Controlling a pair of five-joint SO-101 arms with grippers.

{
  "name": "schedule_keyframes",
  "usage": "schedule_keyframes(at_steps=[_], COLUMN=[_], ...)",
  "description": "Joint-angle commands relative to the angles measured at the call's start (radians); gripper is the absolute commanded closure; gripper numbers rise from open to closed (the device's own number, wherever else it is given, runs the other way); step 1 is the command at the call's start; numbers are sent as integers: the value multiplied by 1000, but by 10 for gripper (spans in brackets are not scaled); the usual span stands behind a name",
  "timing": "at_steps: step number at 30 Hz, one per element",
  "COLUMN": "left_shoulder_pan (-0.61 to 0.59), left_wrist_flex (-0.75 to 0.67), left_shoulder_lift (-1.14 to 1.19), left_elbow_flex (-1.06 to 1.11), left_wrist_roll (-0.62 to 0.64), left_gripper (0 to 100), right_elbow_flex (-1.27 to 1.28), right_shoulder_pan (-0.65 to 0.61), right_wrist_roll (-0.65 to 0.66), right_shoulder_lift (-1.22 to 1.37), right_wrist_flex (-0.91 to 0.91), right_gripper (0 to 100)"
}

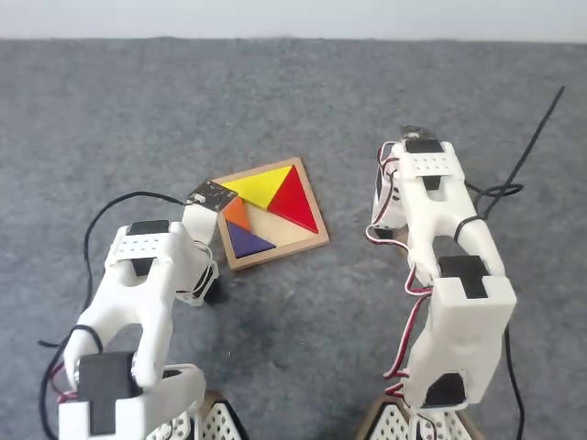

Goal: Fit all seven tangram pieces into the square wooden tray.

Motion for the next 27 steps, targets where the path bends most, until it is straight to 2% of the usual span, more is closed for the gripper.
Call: schedule_keyframes(at_steps=[1,11,17,27], left_shoulder_pan=[-12,-12,-12,-14], left_wrist_flex=[-17,-17,-17,-17], left_shoulder_lift=[-37,-37,-37,-37], left_elbow_flex=[-2,-1,-1,-1], left_wrist_roll=[6,5,5,5], left_gripper=[848,848,848,848], right_elbow_flex=[-51,-68,-78,-132], right_shoulder_pan=[-13,-7,-5,-5], right_wrist_roll=[-41,-32,12,26], right_shoulder_lift=[12,87,88,81], right_wrist_flex=[-24,15,7,84], right_gripper=[832,835,971,963])
